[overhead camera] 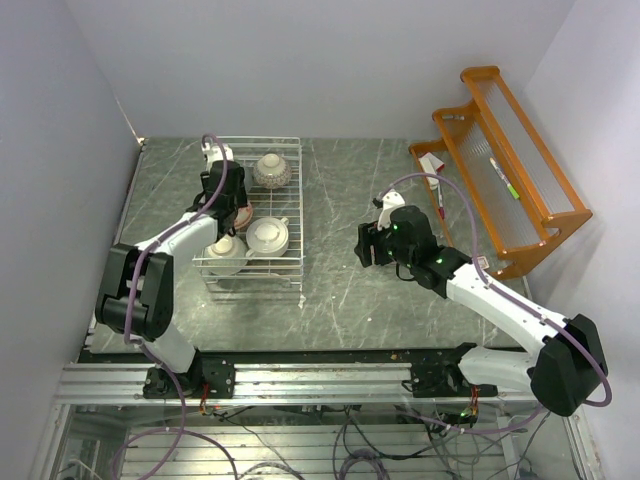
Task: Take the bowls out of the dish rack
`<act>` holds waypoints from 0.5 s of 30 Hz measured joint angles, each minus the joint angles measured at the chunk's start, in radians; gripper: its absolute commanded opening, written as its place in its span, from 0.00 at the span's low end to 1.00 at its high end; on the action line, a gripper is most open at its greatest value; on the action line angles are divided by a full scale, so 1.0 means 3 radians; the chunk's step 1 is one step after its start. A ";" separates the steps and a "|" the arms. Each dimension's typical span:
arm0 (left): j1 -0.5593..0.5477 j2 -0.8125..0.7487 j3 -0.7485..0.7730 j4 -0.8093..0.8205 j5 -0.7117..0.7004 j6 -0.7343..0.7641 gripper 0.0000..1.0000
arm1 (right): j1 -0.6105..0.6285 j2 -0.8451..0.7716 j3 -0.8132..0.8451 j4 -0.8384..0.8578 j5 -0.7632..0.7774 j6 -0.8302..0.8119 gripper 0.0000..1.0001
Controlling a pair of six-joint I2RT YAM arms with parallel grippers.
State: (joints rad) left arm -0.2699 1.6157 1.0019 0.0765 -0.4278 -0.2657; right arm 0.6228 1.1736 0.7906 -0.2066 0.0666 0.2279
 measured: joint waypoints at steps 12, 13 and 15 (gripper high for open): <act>0.0000 -0.0097 0.0276 -0.0057 0.0212 -0.0055 0.07 | 0.0000 0.0000 -0.0001 0.0038 -0.0027 0.0003 0.62; 0.0000 -0.0130 0.0275 -0.0061 0.0257 -0.0074 0.07 | 0.0000 0.0000 -0.0009 0.0062 -0.0039 0.0006 0.62; 0.0000 -0.0225 0.0268 -0.0064 0.0352 -0.0116 0.07 | 0.0000 0.0000 -0.0038 0.0102 -0.0086 0.0020 0.62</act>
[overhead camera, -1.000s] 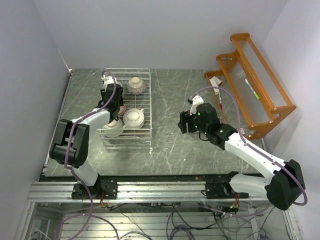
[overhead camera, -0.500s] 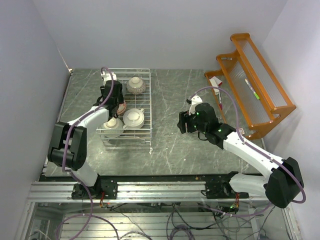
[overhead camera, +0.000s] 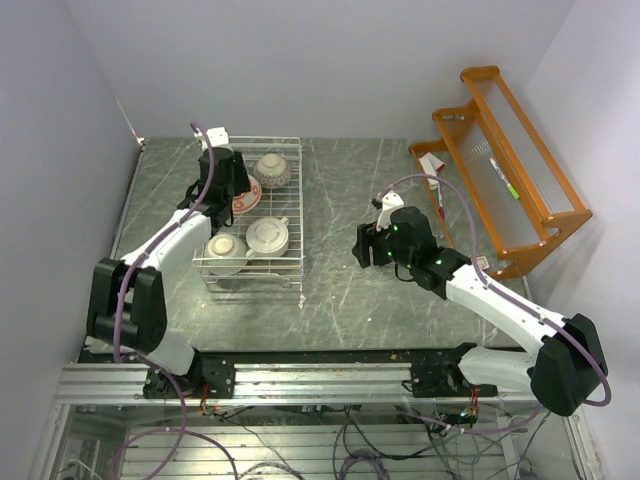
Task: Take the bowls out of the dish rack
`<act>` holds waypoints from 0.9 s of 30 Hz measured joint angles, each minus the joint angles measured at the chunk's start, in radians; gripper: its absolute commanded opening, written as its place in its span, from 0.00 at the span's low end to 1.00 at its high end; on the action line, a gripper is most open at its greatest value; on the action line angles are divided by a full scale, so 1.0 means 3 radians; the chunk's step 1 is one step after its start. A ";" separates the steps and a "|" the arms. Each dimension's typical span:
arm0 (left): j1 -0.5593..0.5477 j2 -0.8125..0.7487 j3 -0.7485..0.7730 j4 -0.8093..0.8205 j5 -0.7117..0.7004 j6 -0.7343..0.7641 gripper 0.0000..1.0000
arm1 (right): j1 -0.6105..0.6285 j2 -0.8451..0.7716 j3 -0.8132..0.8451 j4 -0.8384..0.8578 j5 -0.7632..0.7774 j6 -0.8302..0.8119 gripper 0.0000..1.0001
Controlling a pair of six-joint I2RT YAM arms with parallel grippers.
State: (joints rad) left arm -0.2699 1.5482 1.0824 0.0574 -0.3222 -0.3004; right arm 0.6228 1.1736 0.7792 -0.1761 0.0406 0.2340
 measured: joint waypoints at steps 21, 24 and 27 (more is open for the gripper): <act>0.0000 -0.0857 -0.0641 0.0567 0.1308 -0.0882 0.07 | -0.0018 -0.0357 -0.0340 0.0687 -0.0590 0.0429 0.66; 0.0000 -0.0856 -0.0843 0.0797 0.1511 -0.1102 0.07 | -0.0079 -0.0332 -0.0340 0.1007 -0.0857 0.0612 0.67; 0.0000 -0.0858 -0.0955 0.1021 0.1654 -0.1273 0.07 | -0.0197 -0.0240 -0.0340 0.1433 -0.1266 0.0905 0.68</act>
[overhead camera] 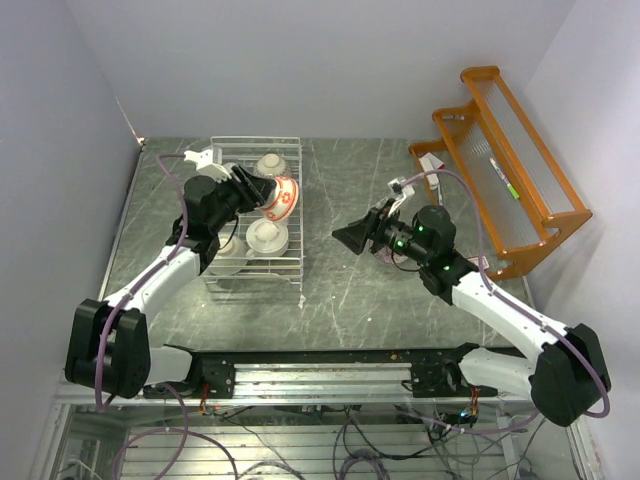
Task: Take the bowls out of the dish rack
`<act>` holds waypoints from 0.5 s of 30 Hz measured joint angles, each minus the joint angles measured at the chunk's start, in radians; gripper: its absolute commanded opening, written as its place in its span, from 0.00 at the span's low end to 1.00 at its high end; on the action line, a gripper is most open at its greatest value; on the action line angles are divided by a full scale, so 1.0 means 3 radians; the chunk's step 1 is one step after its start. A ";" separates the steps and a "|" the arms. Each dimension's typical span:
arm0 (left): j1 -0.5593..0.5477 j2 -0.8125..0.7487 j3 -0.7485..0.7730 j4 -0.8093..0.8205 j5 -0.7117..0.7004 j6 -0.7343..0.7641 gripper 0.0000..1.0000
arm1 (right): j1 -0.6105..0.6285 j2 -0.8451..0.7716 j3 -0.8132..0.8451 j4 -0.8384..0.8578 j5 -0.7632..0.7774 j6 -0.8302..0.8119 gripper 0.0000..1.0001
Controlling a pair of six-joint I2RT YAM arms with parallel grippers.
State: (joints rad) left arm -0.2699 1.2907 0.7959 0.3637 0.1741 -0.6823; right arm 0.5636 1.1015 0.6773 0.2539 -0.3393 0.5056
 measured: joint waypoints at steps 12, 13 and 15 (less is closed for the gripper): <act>0.0000 -0.0161 -0.0543 0.1144 0.0268 -0.0629 0.07 | -0.0411 0.0832 -0.0058 0.2316 -0.1130 0.1733 0.65; 0.0000 -0.0153 -0.0586 0.1227 0.0278 -0.0678 0.07 | -0.0411 0.0875 -0.0058 0.2457 -0.1162 0.1826 0.64; 0.0000 -0.0118 -0.0643 0.1362 0.0305 -0.0755 0.07 | -0.0412 0.1005 -0.0057 0.2831 -0.1221 0.2056 0.63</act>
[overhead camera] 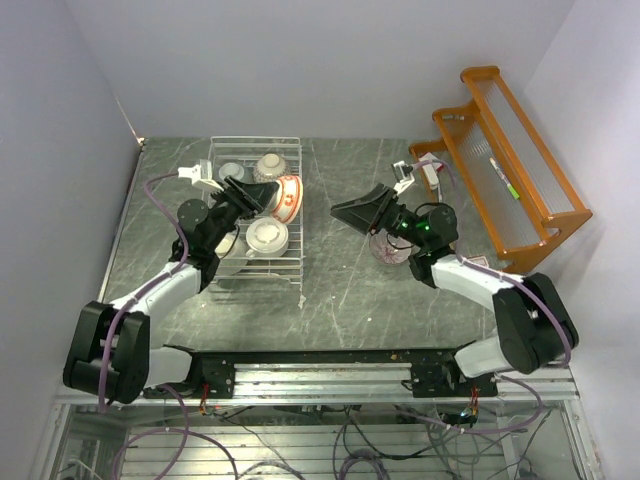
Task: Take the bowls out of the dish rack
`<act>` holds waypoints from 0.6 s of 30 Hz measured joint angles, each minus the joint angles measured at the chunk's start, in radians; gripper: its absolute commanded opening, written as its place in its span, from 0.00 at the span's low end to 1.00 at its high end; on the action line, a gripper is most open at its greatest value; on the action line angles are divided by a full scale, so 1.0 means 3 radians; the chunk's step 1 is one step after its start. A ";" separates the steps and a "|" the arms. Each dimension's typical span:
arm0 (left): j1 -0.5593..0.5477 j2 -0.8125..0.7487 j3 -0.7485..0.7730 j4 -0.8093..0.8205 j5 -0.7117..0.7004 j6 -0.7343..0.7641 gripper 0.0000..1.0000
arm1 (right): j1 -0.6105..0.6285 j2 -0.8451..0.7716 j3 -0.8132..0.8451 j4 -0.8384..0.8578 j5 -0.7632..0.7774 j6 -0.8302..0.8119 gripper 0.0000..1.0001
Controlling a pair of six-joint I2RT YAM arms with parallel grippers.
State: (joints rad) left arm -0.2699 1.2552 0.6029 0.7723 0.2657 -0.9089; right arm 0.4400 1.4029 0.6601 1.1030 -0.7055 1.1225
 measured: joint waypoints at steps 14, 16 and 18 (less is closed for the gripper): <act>-0.0019 0.0136 -0.0225 0.0462 0.0102 -0.0337 0.07 | 0.0003 0.0570 0.0150 0.0810 -0.0089 0.0656 0.60; -0.0050 0.0103 -0.0231 0.0458 0.0095 -0.0334 0.07 | 0.0017 0.0586 0.0192 0.0829 -0.0092 0.0661 0.60; -0.0086 0.0081 -0.0231 0.0462 0.0090 -0.0328 0.07 | 0.0032 0.0632 0.0240 0.0852 -0.0093 0.0668 0.60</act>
State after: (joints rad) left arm -0.2958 1.2797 0.5335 0.9108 0.2928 -1.0073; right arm 0.4496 1.5925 0.7322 1.3586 -0.7334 1.3228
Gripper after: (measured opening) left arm 0.596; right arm 0.604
